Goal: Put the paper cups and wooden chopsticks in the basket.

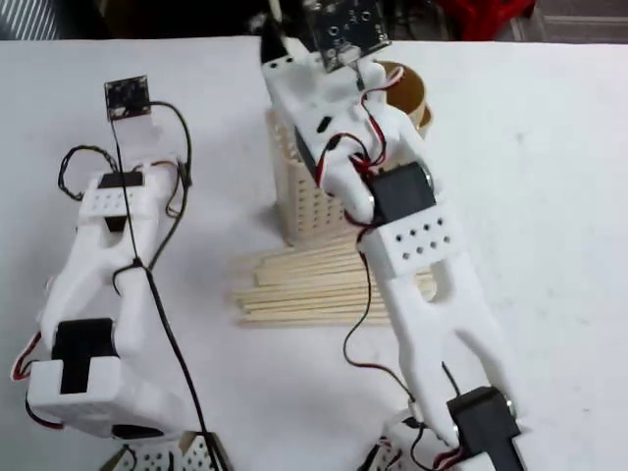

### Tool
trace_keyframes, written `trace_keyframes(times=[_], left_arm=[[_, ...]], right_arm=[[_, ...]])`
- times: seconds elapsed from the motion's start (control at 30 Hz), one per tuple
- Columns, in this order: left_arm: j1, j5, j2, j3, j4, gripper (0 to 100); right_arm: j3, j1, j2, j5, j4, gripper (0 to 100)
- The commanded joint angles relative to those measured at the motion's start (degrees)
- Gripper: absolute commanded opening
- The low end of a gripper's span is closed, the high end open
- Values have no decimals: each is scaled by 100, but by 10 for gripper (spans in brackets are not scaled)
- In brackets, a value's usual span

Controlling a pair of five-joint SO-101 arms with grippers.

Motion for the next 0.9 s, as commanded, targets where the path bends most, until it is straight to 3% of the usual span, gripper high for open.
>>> trace_keyframes(times=[0.0,0.13,0.33,0.5,0.67,0.77,0.87], left_arm=[[-66,-53,-31,-44,-114,128],[-75,-53,-31,-44,-114,128],[-75,-53,-31,-44,-114,128],[-75,-53,-31,-44,-97,128],[-84,-53,-75,-44,-70,128],[-84,-105,-127,-114,255,128],[-57,-659,-347,-255,826,128]], right_arm=[[273,180,-92,-149,-127,22],[563,180,-207,-149,-136,32],[844,180,-567,-149,-84,159],[1389,303,-1209,-105,365,119],[2092,769,-2193,-79,1666,11],[2514,1402,-2888,695,2571,30],[3121,2105,-3538,1477,3064,15]])
